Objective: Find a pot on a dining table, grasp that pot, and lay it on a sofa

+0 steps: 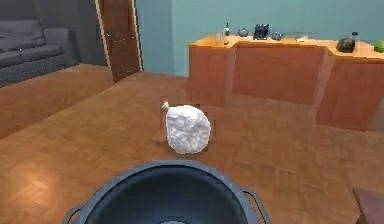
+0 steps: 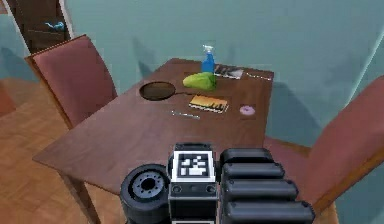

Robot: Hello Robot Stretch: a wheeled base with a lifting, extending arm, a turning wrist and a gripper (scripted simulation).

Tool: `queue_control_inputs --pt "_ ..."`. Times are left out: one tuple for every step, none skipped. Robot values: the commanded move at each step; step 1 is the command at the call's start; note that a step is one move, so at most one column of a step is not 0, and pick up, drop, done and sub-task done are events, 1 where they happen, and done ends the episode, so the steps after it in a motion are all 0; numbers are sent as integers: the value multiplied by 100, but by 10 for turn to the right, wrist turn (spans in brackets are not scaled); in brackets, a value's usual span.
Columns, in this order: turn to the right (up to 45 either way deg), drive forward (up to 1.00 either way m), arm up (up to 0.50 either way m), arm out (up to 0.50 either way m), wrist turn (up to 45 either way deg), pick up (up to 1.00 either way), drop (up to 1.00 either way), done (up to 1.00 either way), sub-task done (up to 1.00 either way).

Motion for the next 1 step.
queue_control_inputs --pt "0 35 0 0 0 0 0 0 0"
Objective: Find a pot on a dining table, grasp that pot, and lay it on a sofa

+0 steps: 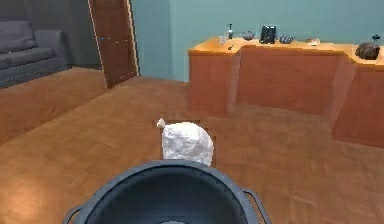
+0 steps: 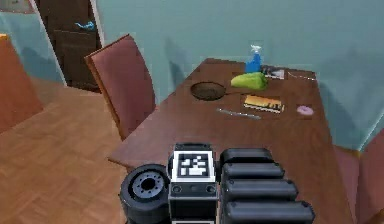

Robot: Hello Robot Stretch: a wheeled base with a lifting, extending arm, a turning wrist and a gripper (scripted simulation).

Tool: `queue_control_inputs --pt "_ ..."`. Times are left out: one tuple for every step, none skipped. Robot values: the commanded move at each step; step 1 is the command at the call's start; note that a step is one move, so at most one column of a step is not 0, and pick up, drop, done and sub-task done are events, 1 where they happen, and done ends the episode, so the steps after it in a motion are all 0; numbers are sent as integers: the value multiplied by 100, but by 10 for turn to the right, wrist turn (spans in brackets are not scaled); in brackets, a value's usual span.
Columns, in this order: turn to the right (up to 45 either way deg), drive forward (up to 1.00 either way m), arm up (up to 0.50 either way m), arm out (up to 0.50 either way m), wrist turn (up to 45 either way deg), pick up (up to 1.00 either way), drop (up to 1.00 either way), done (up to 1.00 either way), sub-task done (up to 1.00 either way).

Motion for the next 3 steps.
queue_control_inputs --pt "-210 0 0 0 0 0 0 0 0" --pt "0 35 0 0 0 0 0 0 0" --pt "-150 0 0 0 0 0 0 0 0"
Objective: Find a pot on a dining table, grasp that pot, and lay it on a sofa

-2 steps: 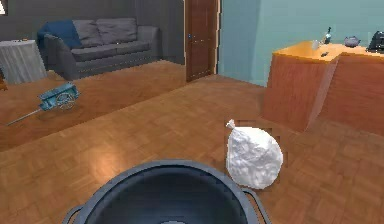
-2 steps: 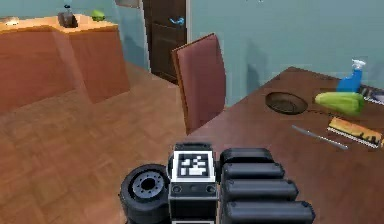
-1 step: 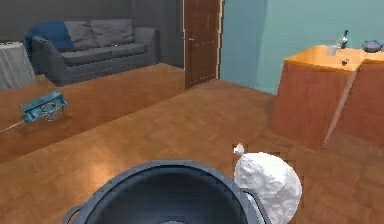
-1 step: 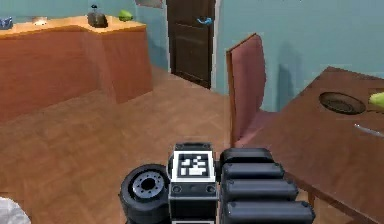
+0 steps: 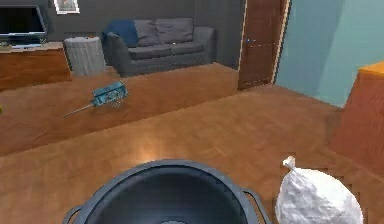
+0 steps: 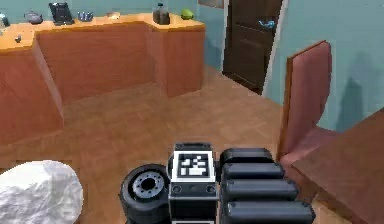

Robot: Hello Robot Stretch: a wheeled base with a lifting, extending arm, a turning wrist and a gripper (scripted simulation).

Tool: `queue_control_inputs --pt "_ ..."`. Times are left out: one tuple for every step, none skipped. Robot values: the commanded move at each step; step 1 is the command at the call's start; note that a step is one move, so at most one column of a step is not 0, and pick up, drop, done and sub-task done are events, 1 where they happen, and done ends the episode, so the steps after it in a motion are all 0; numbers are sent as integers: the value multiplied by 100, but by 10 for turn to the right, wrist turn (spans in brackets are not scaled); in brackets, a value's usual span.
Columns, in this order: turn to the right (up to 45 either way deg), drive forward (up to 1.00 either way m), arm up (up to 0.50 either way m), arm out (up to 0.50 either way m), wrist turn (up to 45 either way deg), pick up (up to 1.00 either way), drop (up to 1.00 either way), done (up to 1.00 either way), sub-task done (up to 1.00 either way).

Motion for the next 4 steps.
queue_control_inputs --pt "0 100 0 0 0 0 0 0 0" --pt "0 100 0 0 0 0 0 0 0" --pt "-30 0 0 0 0 0 0 0 0" --pt "0 100 0 0 0 0 0 0 0"
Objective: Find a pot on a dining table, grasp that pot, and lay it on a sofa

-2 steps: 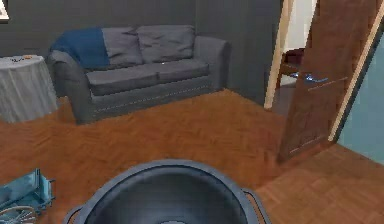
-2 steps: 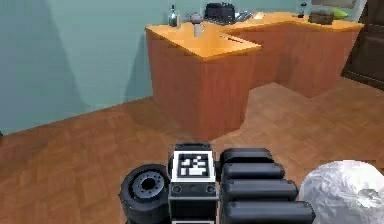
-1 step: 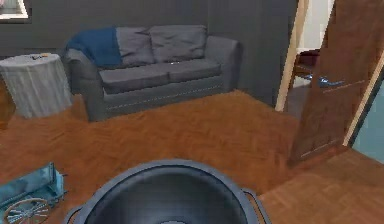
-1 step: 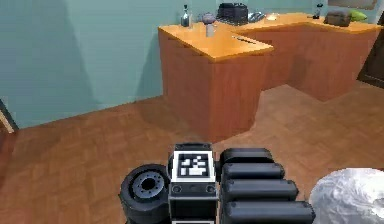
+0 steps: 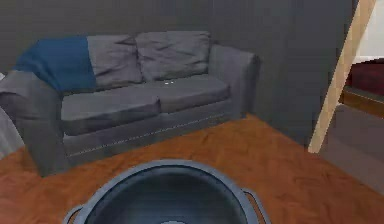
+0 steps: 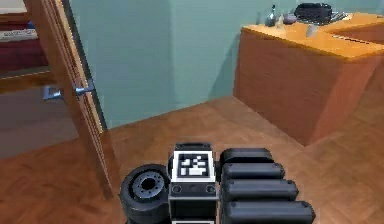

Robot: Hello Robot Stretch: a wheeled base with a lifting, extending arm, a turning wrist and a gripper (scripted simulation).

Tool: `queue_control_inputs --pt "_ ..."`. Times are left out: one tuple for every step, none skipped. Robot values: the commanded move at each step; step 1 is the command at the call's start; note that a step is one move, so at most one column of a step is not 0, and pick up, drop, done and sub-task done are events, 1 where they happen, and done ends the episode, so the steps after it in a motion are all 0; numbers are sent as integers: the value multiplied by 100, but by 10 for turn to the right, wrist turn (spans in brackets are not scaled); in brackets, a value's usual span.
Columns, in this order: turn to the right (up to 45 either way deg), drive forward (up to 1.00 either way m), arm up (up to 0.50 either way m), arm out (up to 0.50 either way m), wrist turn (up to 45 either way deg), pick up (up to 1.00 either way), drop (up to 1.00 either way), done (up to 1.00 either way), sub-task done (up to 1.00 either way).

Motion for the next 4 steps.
queue_control_inputs --pt "0 100 0 0 0 0 0 0 0" --pt "0 45 0 0 0 0 0 0 0" --pt "-420 0 0 0 0 0 0 0 0" --pt "330 0 0 0 0 0 0 0 0"
